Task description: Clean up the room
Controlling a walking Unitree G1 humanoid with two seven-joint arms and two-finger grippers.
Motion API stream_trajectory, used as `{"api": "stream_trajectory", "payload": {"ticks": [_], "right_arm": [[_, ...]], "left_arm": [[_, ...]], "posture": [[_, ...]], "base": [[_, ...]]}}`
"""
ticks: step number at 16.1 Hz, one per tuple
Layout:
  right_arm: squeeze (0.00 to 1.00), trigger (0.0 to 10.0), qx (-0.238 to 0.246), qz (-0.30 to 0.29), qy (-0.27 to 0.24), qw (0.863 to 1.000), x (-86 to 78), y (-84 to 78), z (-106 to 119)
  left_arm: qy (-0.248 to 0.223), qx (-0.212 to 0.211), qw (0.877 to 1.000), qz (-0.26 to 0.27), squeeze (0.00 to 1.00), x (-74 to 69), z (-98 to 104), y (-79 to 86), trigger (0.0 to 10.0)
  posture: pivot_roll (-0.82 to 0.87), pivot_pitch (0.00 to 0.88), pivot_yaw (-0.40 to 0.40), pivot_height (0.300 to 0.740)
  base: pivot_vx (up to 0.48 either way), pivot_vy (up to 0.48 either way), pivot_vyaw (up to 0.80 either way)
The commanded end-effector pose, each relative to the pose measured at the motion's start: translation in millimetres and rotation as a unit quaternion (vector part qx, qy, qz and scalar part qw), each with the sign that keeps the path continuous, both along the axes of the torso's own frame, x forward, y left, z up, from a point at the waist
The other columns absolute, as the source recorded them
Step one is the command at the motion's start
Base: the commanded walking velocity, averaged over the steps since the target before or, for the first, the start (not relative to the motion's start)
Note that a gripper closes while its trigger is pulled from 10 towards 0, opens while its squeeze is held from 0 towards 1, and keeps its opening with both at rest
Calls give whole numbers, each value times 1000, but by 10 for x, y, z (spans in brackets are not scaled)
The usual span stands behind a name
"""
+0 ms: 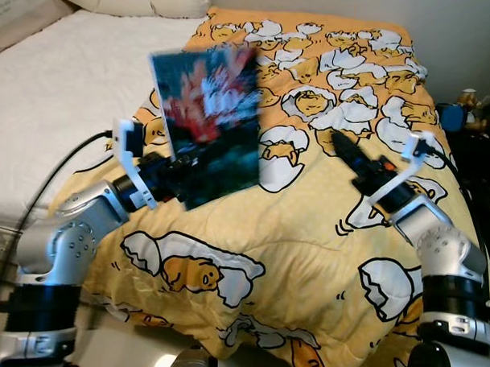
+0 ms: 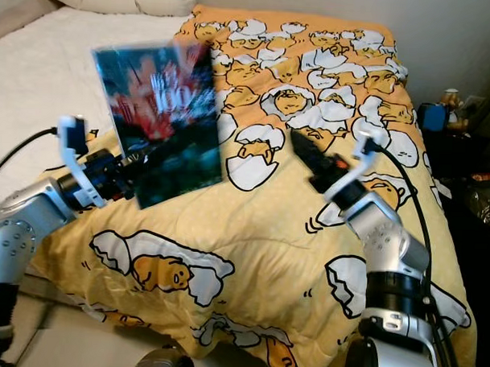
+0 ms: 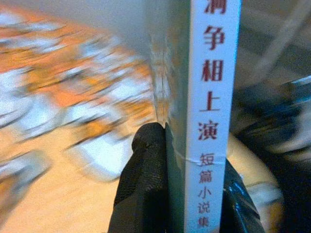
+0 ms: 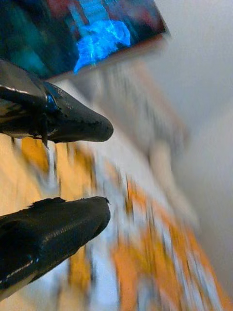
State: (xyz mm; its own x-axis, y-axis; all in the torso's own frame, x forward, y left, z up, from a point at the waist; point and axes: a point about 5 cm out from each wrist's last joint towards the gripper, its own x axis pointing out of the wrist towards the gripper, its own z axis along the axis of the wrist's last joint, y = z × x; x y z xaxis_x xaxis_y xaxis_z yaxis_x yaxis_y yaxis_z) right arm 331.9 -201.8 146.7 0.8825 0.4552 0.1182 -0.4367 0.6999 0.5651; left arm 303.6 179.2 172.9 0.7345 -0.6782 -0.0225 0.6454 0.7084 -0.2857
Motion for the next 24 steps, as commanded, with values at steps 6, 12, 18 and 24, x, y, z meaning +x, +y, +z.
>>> {"api": "stream_trajectory", "payload": {"ticks": [6, 12, 18, 24], "right_arm": [[0, 10000, -242, -157, 80, 954, -239, 325, -481], [0, 10000, -255, -164, 66, 951, -532, 610, -603], [0, 10000, -246, -161, 48, 955, -593, 687, -549], [0, 10000, -238, -160, 51, 957, -571, 673, -524]], "left_arm": [[-5, 111, 959, 261, 0, 25, -392, -8, 10000], [-35, 136, 954, 263, 0, -252, -566, -188, 10000], [-46, 164, 952, 254, 0, -280, -578, -182, 10000], [-49, 172, 951, 253, 0, -242, -552, -166, 10000]], "posture": [[-20, 0, 50, 740], [3, 0, 34, 740], [0, 0, 34, 740], [5, 0, 26, 740]], "base": [[0, 0, 0], [0, 51, 0], [0, 340, 0], [0, 391, 0]]}}
